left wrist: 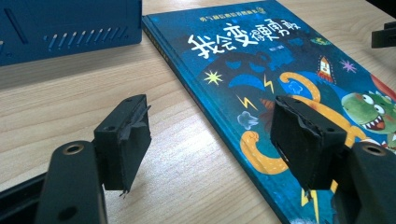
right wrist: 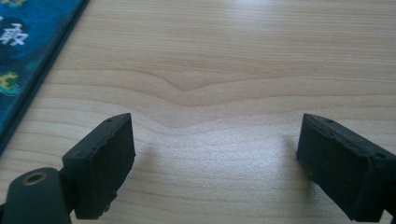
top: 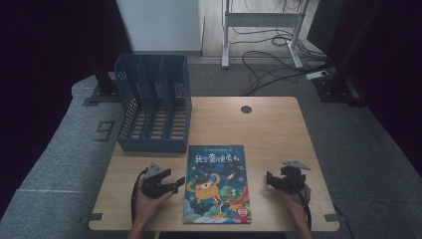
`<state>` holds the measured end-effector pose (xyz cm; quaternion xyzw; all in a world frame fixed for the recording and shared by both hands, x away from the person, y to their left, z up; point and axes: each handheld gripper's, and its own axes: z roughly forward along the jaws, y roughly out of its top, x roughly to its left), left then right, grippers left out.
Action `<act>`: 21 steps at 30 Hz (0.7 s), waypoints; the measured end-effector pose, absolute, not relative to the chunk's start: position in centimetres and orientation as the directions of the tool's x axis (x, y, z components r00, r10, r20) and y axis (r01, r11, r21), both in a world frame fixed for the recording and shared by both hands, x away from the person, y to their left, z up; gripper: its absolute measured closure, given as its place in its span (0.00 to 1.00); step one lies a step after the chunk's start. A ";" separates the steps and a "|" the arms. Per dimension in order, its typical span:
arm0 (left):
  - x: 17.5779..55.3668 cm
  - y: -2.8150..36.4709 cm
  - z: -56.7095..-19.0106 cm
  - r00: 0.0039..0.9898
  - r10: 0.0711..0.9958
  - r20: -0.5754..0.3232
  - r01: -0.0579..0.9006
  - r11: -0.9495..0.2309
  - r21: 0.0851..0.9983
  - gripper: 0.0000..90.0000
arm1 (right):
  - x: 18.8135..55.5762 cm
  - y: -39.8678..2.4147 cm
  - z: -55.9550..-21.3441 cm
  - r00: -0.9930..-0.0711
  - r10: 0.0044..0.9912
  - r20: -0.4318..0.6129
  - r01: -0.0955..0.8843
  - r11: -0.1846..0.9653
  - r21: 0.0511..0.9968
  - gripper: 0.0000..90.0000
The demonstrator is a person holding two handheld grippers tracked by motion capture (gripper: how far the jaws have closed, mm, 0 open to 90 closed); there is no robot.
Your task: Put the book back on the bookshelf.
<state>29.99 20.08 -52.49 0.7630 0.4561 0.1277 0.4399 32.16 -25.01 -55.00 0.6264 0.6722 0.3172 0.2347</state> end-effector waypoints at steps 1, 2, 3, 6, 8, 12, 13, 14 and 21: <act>30.0 20.1 -52.5 0.552 0.808 -0.208 0.584 -0.196 0.788 0.32 | 32.2 -25.0 -55.0 -0.105 0.991 0.082 0.693 0.014 0.721 0.13; 30.0 20.1 -52.4 0.551 0.808 -0.209 0.584 -0.195 0.788 0.32 | 32.1 -25.0 -54.9 -0.106 0.991 0.082 0.690 0.014 0.724 0.13; 29.9 20.1 -52.4 0.551 0.808 -0.209 0.584 -0.194 0.788 0.32 | 32.1 -25.0 -54.9 -0.107 0.991 0.079 0.686 0.016 0.728 0.13; 29.9 20.0 -52.4 0.551 0.807 -0.211 0.586 -0.194 0.787 0.32 | 31.9 -24.9 -54.5 -0.114 0.990 0.083 0.672 0.016 0.740 0.14; 29.9 19.9 -52.4 0.553 0.806 -0.210 0.587 -0.198 0.785 0.32 | 31.8 -24.8 -54.4 -0.118 0.989 0.085 0.669 0.016 0.743 0.14; 29.9 19.7 -52.5 0.556 0.804 -0.209 0.589 -0.204 0.782 0.32 | 31.6 -24.6 -53.9 -0.133 0.986 0.096 0.653 0.014 0.758 0.15; 29.9 19.6 -52.5 0.557 0.804 -0.208 0.589 -0.206 0.782 0.32 | 31.6 -24.6 -53.9 -0.133 0.986 0.096 0.653 0.014 0.758 0.15; 29.9 19.5 -52.5 0.558 0.803 -0.207 0.590 -0.209 0.780 0.32 | 31.5 -24.4 -53.7 -0.140 0.985 0.097 0.648 0.017 0.762 0.15; 29.8 19.1 -52.6 0.565 0.800 -0.202 0.588 -0.218 0.779 0.32 | 31.3 -24.0 -53.1 -0.164 0.982 0.096 0.632 0.030 0.774 0.17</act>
